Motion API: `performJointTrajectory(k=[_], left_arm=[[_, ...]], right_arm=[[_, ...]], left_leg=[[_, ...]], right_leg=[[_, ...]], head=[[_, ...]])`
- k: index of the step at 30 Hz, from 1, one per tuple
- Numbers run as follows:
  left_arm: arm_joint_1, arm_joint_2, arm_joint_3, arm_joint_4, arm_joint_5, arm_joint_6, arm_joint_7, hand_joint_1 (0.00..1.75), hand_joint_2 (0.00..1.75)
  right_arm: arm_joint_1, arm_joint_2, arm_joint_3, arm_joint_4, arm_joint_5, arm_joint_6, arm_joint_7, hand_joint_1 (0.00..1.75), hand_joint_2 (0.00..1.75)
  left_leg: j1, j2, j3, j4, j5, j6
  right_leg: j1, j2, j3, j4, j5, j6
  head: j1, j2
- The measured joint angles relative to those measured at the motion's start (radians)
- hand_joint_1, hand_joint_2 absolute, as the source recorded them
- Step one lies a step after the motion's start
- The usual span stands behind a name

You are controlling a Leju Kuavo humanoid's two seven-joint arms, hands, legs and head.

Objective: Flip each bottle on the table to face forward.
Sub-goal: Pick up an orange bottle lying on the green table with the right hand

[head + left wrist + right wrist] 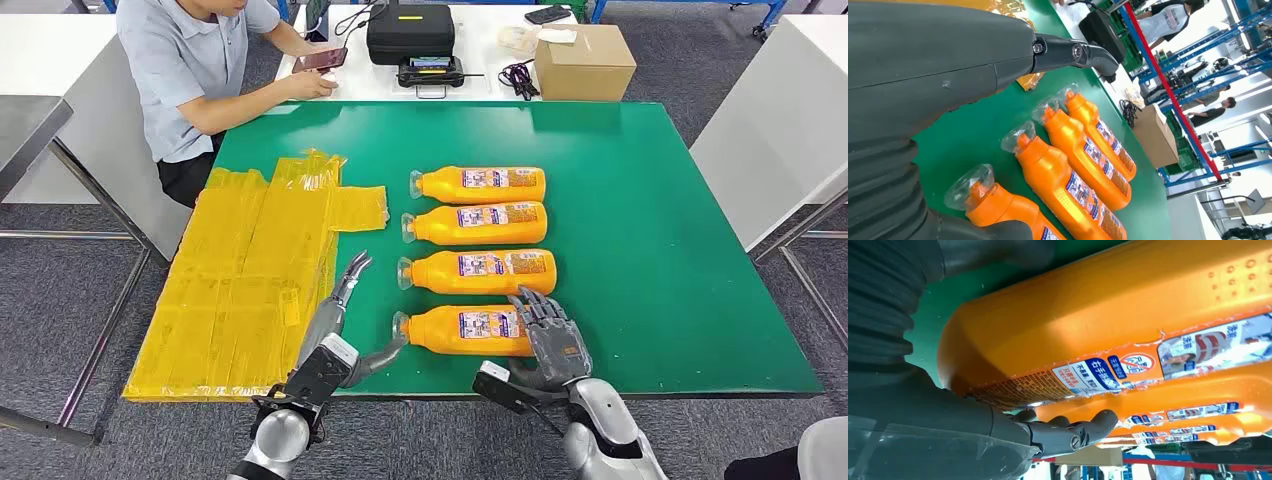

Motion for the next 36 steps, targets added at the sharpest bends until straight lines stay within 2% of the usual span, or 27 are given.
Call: performJointTrajectory(k=[10, 23, 31, 36], left_arm=[[-0.015, -0.002, 0.000, 0.024, 0.013, 0.006, -0.012, 0.00, 1.75], [-0.038, -0.008, 0.000, 0.058, 0.030, 0.008, -0.031, 0.00, 1.75], [-0.038, -0.010, 0.003, 0.061, 0.083, 0.025, -0.044, 0.00, 1.75], [-0.038, -0.011, 0.009, 0.066, 0.208, 0.014, -0.038, 0.00, 1.75]], right_arm=[[-0.035, -0.019, -0.001, 0.048, -0.049, 0.018, -0.015, 1.75, 1.75], [-0.053, -0.048, -0.015, 0.085, -0.182, 0.096, -0.054, 1.75, 1.75], [-0.052, -0.041, -0.044, 0.086, -0.266, 0.113, -0.073, 1.75, 1.75], [-0.051, -0.013, -0.074, 0.082, -0.309, 0.112, -0.086, 1.75, 1.75]], left_leg=[[0.000, 0.000, 0.003, 0.000, 0.000, 0.000], [0.000, 0.001, 0.011, 0.000, -0.001, 0.000], [0.000, 0.001, 0.012, 0.000, -0.001, 0.000], [0.000, 0.001, 0.012, 0.000, 0.000, 0.000]], right_leg=[[0.000, 0.000, 0.003, 0.000, 0.000, 0.000], [0.000, 0.001, 0.009, -0.001, 0.000, 0.000], [0.000, 0.001, 0.011, -0.001, 0.000, 0.000], [0.000, 0.001, 0.011, -0.001, 0.000, 0.000]], head=[[0.000, 0.000], [0.000, 0.000], [0.000, 0.000], [0.000, 0.000]])
